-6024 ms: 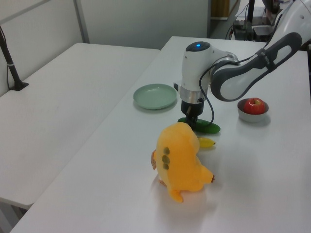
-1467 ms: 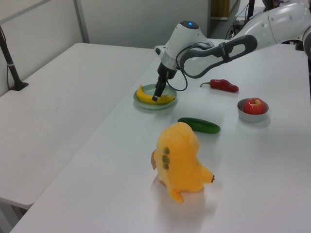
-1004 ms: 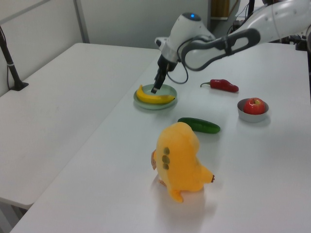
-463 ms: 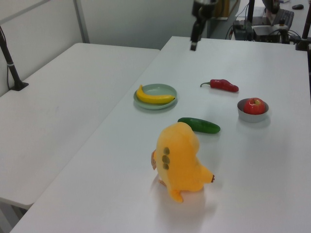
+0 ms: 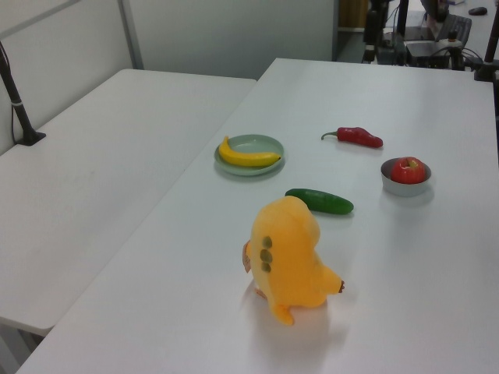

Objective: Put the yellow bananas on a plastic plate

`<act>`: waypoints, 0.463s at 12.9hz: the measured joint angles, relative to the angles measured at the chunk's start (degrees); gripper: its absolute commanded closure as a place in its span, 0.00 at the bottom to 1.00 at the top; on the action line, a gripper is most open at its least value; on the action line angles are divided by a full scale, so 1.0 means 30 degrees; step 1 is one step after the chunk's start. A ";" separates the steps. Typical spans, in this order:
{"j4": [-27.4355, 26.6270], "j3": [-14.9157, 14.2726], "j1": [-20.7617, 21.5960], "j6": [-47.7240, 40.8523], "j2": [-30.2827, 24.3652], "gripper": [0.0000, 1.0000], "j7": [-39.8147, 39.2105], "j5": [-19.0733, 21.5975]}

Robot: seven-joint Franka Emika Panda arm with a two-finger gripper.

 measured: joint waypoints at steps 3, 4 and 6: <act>-0.1795 0.0241 0.0155 0.0001 -0.1340 0.00 0.0240 0.0289; -0.1936 0.0249 0.0156 0.0004 -0.1408 0.00 0.0263 0.0290; -0.2001 0.0247 0.0135 0.0013 -0.1408 0.00 0.0277 0.0290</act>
